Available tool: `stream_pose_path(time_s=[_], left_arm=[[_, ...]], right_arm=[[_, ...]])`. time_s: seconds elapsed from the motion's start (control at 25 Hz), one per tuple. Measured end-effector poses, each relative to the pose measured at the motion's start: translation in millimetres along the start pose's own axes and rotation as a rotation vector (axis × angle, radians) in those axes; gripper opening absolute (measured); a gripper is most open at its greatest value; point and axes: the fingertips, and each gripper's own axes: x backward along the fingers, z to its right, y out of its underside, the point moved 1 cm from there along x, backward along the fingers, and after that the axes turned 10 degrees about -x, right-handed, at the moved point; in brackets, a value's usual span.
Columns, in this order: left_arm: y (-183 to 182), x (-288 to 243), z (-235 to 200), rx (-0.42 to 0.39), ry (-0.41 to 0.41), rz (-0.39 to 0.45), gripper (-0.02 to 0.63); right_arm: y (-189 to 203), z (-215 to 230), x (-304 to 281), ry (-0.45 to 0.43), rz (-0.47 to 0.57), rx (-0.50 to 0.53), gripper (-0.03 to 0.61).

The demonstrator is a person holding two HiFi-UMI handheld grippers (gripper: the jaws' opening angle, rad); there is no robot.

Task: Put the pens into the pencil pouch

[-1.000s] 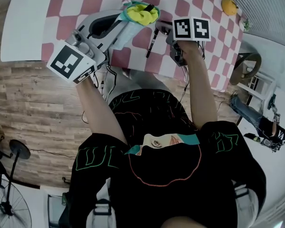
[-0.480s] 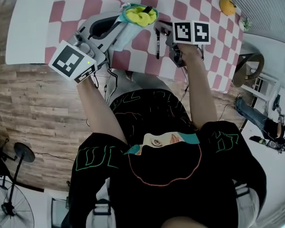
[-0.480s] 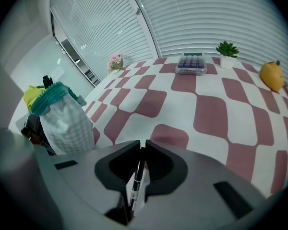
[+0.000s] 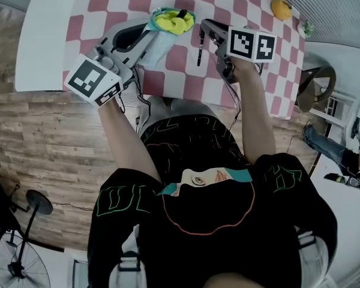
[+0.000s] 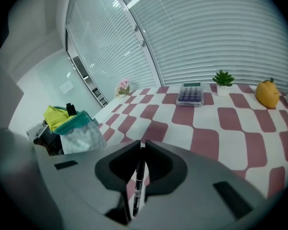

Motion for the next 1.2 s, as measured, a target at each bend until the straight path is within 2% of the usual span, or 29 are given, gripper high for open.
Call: stream_pose_path(time_s=[0.84,1.2], left_arm=[[-41.9,-24.1,-32.3,-0.144,0.049,-0.025,0.006],[-61.8,-31.3,-49.0,-0.204,0.044,-0.016,0.006]], right_arm=[[-125.0,-42.0,63.4,-0.092,0.382,0.081,0.035],[-187.7,-83.2,109.5,-0.141,0.566,0.177,0.035]])
